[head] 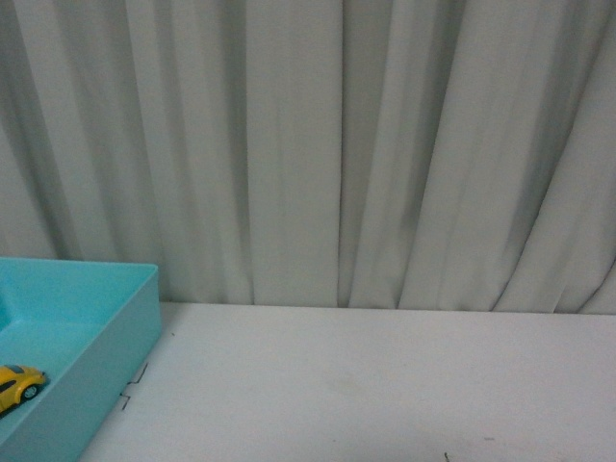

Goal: Wind up and store yellow beetle toy

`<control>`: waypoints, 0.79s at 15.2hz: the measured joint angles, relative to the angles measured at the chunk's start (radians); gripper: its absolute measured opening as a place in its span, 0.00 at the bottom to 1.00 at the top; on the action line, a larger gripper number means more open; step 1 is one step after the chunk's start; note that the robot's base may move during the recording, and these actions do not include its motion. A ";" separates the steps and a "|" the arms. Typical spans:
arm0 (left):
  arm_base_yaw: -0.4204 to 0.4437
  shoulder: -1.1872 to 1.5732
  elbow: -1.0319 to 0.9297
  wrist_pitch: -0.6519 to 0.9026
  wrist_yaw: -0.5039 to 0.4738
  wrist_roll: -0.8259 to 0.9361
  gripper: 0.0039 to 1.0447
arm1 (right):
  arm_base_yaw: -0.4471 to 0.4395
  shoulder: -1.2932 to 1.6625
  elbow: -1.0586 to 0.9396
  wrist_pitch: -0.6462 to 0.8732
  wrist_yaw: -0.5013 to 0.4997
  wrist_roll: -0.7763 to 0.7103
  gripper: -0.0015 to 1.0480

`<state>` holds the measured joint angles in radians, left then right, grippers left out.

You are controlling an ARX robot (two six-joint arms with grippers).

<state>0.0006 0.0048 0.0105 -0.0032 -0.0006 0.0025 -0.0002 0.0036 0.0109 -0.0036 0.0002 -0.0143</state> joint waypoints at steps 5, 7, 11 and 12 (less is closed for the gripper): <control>0.000 0.000 0.000 0.000 0.000 0.000 0.70 | 0.000 0.000 0.000 0.000 0.000 0.000 0.94; 0.000 0.000 0.000 0.000 0.000 0.000 0.93 | 0.000 0.000 0.000 0.000 0.000 0.000 0.94; 0.000 0.000 0.000 0.000 0.000 0.000 0.94 | 0.000 0.000 0.000 -0.001 0.000 0.000 0.94; 0.000 0.000 0.000 0.002 0.000 0.000 0.94 | 0.000 0.000 0.000 0.001 0.000 0.000 0.94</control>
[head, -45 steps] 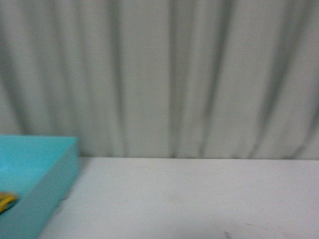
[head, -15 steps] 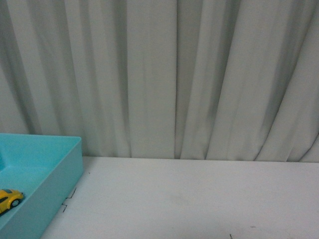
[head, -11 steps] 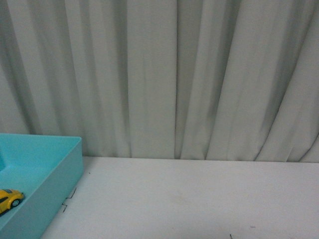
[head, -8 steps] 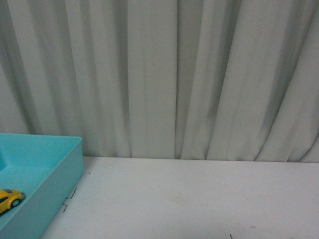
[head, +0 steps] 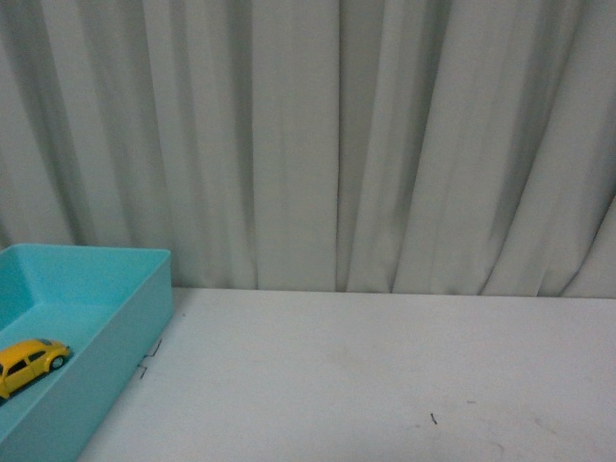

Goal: Wind up and store yellow beetle toy

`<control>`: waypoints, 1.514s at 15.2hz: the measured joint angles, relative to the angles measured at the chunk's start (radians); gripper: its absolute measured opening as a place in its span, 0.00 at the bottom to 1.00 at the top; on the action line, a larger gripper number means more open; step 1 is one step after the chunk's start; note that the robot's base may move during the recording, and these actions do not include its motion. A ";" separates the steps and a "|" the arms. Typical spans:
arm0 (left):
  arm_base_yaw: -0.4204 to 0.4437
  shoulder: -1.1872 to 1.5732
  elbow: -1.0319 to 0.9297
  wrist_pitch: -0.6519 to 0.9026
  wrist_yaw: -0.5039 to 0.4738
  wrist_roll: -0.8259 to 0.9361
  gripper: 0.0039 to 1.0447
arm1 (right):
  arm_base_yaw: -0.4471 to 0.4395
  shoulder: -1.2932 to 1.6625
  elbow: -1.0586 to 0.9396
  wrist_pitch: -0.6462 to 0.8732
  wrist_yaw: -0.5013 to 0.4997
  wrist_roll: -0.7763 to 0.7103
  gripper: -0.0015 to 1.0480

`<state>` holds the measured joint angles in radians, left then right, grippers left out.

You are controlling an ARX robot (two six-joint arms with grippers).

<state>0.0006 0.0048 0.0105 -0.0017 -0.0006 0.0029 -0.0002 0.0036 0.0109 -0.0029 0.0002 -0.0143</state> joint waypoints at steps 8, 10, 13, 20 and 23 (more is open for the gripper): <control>0.000 0.000 0.000 0.000 0.000 0.000 0.94 | 0.000 -0.001 0.000 0.000 0.000 0.000 0.94; -0.001 0.000 0.000 -0.001 0.000 0.000 0.94 | 0.000 -0.001 0.000 -0.002 0.000 0.000 0.94; -0.001 0.000 0.000 -0.001 0.000 0.000 0.94 | 0.000 -0.001 0.000 -0.002 0.000 0.000 0.94; -0.001 0.000 0.000 -0.001 0.000 0.000 0.94 | 0.000 -0.001 0.000 -0.002 0.000 0.000 0.94; -0.001 0.000 0.000 -0.001 0.000 0.000 0.94 | 0.000 -0.001 0.000 -0.002 0.000 0.000 0.94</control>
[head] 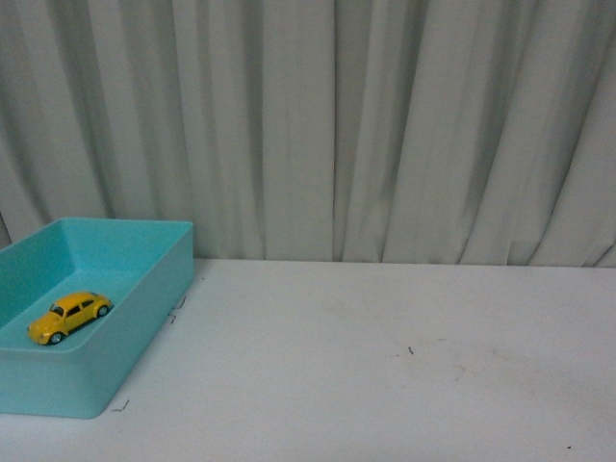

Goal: Wind up and store yellow beetle toy

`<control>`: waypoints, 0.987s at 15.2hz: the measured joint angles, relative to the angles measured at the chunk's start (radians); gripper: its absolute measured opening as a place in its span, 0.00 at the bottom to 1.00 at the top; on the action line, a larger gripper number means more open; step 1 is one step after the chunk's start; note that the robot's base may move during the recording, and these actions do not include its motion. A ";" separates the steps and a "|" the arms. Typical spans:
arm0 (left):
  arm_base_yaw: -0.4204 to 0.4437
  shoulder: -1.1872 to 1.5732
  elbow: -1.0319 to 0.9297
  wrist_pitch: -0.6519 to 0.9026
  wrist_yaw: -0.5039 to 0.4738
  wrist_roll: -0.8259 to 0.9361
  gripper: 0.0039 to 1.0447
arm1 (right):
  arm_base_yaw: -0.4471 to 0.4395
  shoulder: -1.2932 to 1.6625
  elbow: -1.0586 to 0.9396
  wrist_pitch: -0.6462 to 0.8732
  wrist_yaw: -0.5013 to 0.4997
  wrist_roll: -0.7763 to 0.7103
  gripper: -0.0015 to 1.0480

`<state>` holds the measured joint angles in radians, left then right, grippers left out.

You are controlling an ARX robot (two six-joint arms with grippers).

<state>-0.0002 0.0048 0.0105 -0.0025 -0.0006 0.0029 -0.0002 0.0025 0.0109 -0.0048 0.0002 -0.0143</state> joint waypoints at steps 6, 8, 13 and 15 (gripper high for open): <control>0.000 0.000 0.000 0.001 0.000 0.000 0.94 | 0.000 0.000 0.000 0.003 0.000 0.000 0.94; 0.000 0.000 0.000 -0.001 0.000 0.000 0.94 | 0.000 0.000 0.000 0.002 0.000 0.000 0.94; 0.000 0.000 0.000 0.000 0.000 0.000 0.94 | 0.000 0.000 0.000 0.000 0.000 0.002 0.94; 0.000 0.000 0.000 -0.002 0.002 -0.001 0.94 | 0.000 0.000 0.000 0.000 0.000 0.003 0.94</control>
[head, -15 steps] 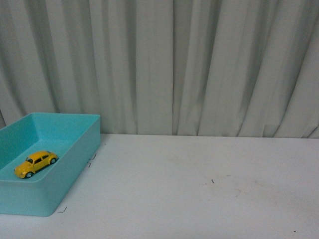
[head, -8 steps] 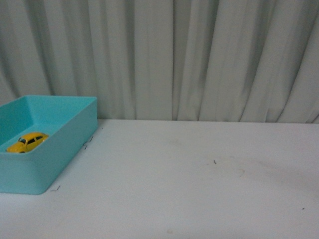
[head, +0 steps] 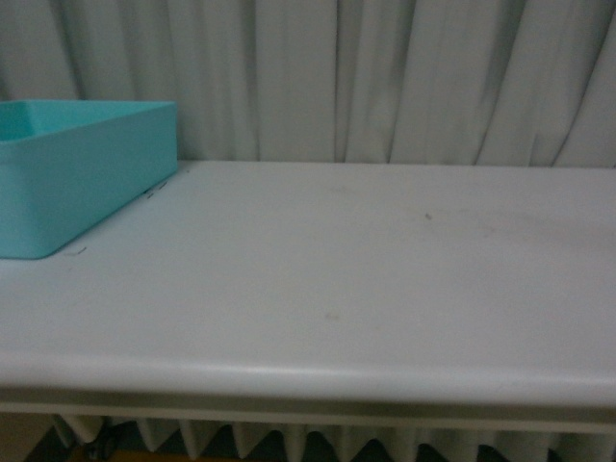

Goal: Wind up and store yellow beetle toy

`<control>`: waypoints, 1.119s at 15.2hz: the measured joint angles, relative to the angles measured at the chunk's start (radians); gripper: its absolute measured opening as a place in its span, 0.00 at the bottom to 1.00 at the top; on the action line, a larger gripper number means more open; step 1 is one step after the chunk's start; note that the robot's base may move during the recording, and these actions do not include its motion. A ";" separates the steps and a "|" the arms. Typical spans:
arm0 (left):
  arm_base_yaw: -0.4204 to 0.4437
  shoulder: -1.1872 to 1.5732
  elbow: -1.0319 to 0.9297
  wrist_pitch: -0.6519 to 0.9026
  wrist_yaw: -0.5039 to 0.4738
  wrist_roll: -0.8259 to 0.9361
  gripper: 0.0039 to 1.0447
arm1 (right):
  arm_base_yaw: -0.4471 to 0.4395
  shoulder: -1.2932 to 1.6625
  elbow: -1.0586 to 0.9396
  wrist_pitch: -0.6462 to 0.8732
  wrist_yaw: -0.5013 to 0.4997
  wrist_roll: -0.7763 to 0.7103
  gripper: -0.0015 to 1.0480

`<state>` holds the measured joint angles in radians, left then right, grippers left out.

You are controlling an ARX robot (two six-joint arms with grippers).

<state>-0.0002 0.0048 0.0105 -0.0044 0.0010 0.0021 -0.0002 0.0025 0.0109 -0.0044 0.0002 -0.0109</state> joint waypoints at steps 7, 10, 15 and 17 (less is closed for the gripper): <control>0.000 0.000 0.000 0.001 -0.002 0.000 0.94 | 0.000 0.000 0.000 0.001 -0.001 0.000 0.94; 0.000 0.000 0.000 0.002 -0.002 0.000 0.94 | 0.000 0.000 0.000 0.000 0.000 0.001 0.94; 0.000 0.000 0.000 -0.002 -0.002 0.000 0.94 | 0.000 0.000 0.000 -0.001 0.000 0.000 0.94; 0.000 0.000 0.000 -0.001 -0.002 0.000 0.94 | 0.000 0.000 0.000 0.000 0.000 0.000 0.94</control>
<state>-0.0002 0.0048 0.0105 -0.0055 -0.0006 0.0021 -0.0002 0.0029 0.0109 -0.0048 0.0006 -0.0105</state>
